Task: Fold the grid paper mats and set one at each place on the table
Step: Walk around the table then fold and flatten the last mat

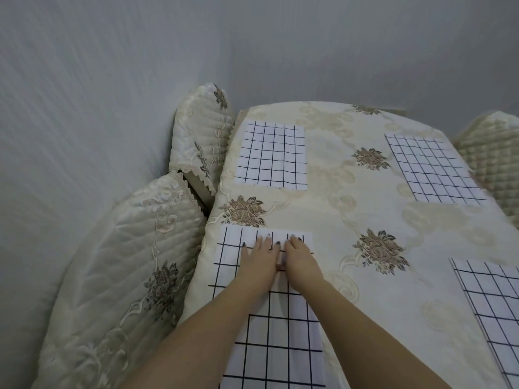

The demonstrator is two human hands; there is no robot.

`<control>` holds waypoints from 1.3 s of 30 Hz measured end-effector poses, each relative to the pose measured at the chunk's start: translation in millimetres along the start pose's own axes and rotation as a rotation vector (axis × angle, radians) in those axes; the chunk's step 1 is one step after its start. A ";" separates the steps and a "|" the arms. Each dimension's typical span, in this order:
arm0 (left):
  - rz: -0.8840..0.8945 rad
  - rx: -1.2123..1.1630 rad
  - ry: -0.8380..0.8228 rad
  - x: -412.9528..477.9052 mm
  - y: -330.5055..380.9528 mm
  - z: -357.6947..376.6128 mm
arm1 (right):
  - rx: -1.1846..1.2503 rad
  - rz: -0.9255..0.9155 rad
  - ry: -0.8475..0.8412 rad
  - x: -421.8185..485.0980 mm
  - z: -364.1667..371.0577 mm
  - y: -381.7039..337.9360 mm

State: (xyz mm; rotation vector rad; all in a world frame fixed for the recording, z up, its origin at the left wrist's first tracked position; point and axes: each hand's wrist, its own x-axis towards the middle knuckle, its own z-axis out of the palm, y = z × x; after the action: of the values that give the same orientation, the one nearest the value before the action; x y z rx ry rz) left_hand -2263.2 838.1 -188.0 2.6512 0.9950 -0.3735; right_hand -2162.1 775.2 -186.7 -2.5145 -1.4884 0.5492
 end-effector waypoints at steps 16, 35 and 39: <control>-0.155 -0.113 0.124 -25.8 -68.2 -17.2 | 0.121 0.080 0.006 -3.0 -7.4 -0.5; -0.083 -0.103 0.018 -166.9 -35.0 40.2 | -0.030 -0.029 0.013 -173.3 31.7 -8.6; -0.120 -0.113 0.015 -194.2 -32.9 46.2 | -0.018 -0.004 0.004 -204.4 37.5 -10.0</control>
State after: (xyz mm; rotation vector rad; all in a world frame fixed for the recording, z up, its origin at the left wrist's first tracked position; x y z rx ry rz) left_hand -2433.2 729.8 -171.2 2.5044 1.1476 -0.3137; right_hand -2273.9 600.3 -171.6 -2.5238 -1.5034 0.5317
